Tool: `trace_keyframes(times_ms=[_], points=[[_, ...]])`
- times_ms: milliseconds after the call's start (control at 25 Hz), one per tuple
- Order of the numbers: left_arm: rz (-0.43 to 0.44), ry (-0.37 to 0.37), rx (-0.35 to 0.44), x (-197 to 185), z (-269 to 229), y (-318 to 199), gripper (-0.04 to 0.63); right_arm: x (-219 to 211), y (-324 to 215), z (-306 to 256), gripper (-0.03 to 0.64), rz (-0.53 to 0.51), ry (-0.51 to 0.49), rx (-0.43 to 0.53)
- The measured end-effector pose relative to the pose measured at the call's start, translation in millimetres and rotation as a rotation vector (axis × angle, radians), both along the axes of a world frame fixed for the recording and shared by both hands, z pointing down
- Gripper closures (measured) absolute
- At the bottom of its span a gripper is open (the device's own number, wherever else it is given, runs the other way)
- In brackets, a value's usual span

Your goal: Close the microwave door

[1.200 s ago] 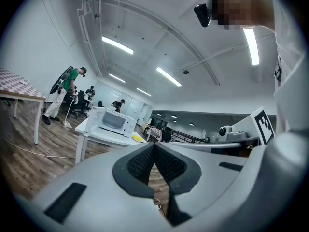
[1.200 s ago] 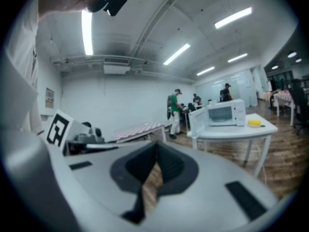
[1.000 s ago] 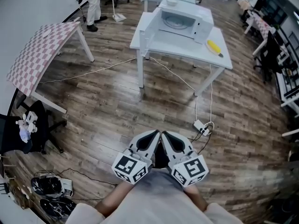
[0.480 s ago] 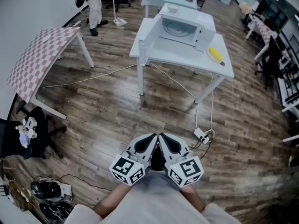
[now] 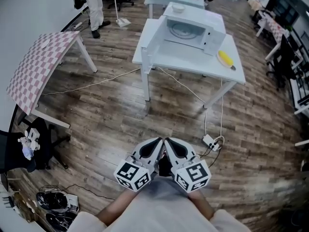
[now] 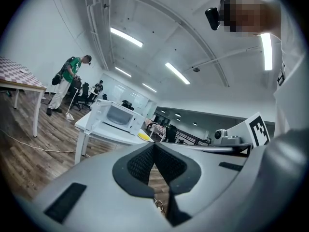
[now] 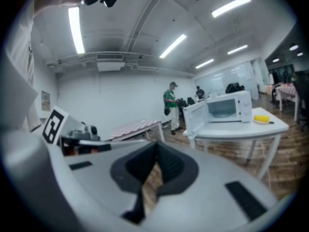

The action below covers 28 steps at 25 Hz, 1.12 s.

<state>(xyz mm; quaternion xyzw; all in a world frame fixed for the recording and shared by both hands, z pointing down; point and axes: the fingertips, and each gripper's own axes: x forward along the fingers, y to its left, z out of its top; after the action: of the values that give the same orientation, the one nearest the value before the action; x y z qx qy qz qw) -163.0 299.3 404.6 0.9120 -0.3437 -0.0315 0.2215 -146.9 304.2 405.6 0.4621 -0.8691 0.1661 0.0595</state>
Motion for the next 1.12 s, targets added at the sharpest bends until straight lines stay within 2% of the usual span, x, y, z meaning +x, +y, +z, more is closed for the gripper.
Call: trace_keyframes(times_ms=[560, 880, 1120], points=[[-0.005, -0.017, -0.033, 19, 8, -60, 0.578, 17, -60, 7, 0.594, -0.043, 0.037, -0.02], [-0.021, -0.032, -0.012, 35, 2, -84, 0.578, 33, -84, 0, 0.594, -0.073, 0.028, 0.005], [-0.038, -0.017, -0.02, 46, -4, -98, 0.578, 44, -99, -4, 0.594, -0.1, 0.011, 0.024]])
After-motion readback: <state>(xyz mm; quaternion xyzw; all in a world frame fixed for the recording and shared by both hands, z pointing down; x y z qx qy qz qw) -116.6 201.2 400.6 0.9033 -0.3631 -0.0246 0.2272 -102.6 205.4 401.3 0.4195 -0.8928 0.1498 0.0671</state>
